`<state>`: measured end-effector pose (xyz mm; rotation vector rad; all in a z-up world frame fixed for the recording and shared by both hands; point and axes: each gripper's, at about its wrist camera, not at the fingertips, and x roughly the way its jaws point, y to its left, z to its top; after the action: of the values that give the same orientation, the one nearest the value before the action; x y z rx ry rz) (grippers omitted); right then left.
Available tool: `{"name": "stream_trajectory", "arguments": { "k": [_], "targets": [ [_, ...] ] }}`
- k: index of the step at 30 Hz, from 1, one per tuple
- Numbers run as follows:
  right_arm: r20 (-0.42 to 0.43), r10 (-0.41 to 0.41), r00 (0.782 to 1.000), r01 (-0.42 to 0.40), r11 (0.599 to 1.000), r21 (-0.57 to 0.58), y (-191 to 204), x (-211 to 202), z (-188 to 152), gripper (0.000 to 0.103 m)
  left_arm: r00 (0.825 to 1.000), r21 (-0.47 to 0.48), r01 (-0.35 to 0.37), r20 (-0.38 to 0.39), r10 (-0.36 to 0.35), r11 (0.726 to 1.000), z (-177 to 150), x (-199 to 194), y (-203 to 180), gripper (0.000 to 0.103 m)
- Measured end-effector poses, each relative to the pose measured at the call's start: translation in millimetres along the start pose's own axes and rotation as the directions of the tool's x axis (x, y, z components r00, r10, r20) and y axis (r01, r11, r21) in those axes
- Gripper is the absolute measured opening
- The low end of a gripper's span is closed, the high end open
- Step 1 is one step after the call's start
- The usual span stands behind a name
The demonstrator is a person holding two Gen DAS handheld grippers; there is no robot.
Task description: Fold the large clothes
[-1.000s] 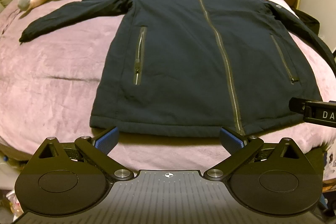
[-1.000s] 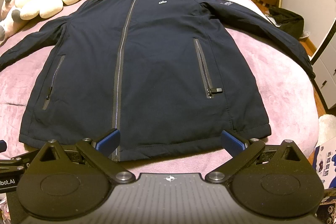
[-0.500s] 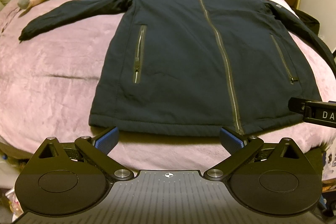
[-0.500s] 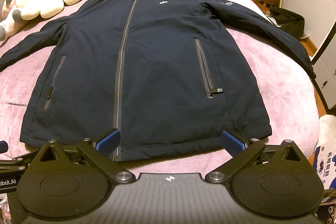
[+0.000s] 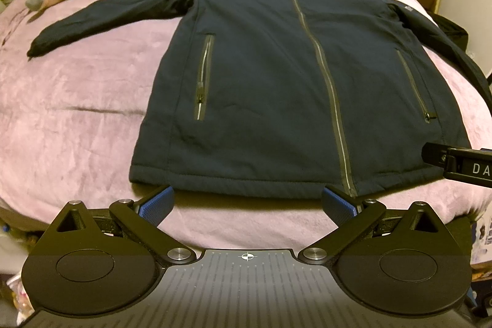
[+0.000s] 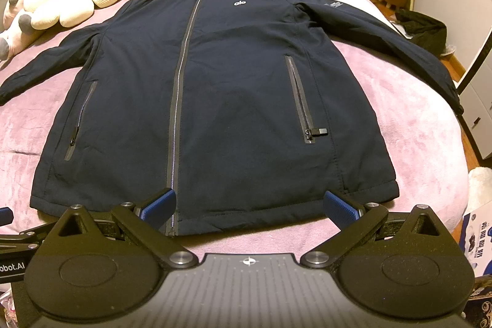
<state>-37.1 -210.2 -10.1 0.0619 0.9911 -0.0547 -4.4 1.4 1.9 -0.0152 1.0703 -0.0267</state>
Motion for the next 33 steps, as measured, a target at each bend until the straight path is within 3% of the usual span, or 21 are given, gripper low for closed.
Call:
{"name": "stream_trajectory", "arguments": {
  "k": [33],
  "targets": [
    [-0.002, 0.024, 1.000, -0.024, 1.000, 0.016, -3.1, 2.9, -3.7, 0.102, 1.000, -0.008, 0.002, -0.007, -0.002, 1.000, -3.5, 1.9, -0.2, 0.103]
  ]
}}
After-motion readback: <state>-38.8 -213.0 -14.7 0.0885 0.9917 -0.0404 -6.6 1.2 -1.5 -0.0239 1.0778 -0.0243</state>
